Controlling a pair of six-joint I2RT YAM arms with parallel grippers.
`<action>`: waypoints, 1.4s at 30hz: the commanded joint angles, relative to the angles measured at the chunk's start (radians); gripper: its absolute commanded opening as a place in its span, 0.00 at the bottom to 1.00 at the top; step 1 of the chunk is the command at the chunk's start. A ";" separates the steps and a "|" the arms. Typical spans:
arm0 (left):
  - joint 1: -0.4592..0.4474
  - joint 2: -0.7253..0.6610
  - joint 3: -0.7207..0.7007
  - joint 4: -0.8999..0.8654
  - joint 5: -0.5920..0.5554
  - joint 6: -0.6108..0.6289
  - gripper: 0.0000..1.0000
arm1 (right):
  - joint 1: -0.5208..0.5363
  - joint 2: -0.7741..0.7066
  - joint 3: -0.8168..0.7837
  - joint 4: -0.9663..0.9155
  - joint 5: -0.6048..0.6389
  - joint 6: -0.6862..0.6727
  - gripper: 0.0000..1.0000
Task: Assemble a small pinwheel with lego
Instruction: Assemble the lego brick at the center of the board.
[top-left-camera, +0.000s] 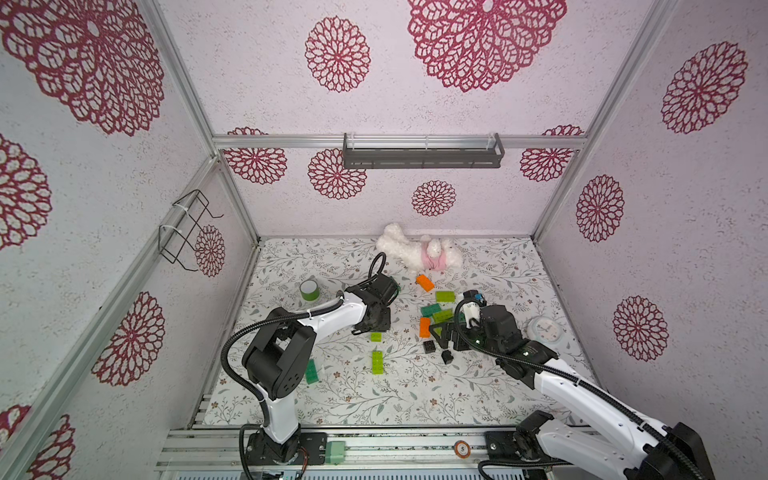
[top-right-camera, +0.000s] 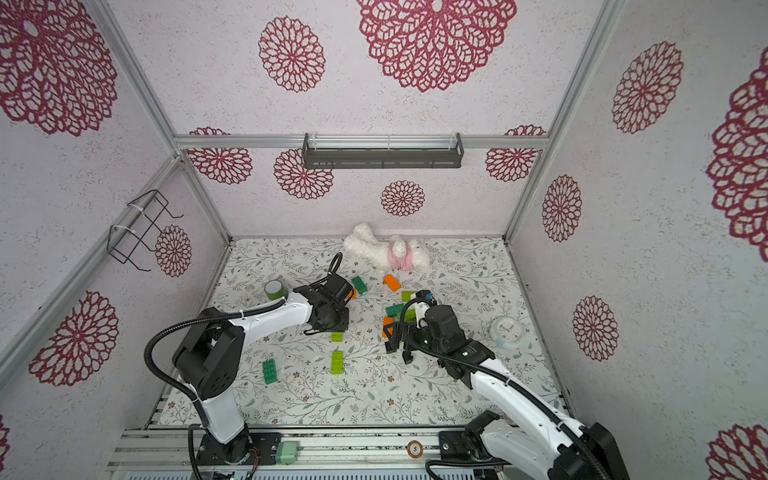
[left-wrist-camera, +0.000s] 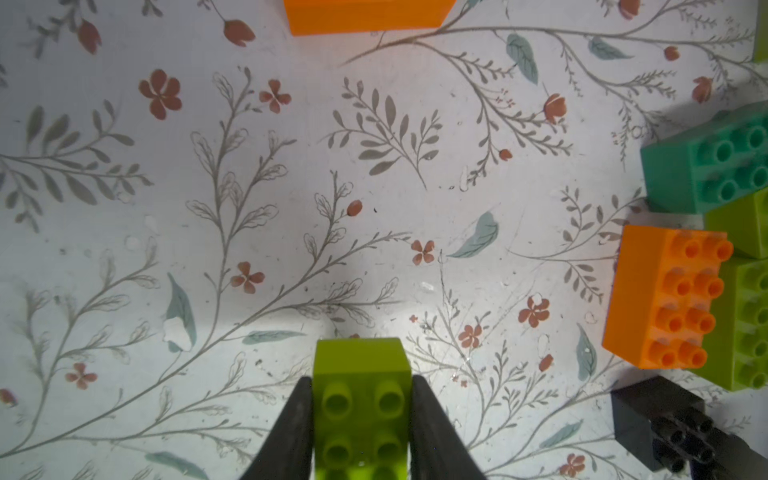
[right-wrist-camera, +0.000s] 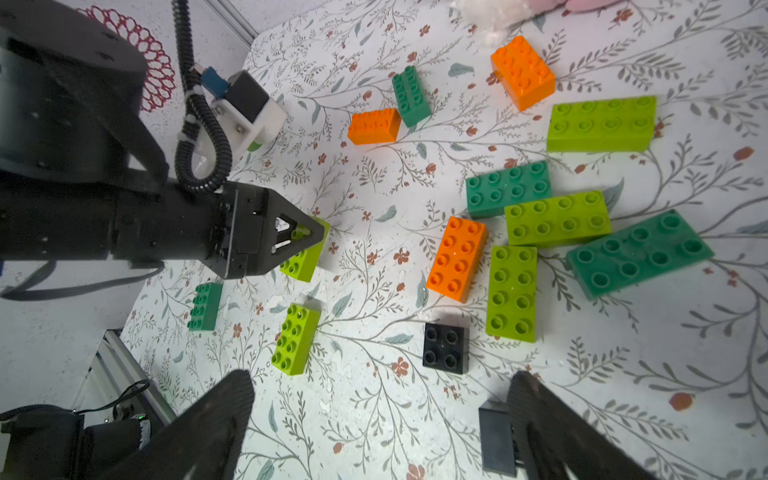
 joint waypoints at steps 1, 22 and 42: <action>-0.018 0.014 0.000 0.025 0.034 0.014 0.29 | -0.001 -0.031 -0.005 -0.006 -0.015 0.013 0.99; -0.052 0.044 -0.023 -0.006 -0.051 -0.103 0.31 | -0.001 -0.063 -0.057 -0.015 -0.003 0.023 0.99; -0.064 0.016 -0.058 0.000 -0.072 -0.145 0.38 | -0.001 -0.057 -0.083 0.007 -0.010 0.036 0.99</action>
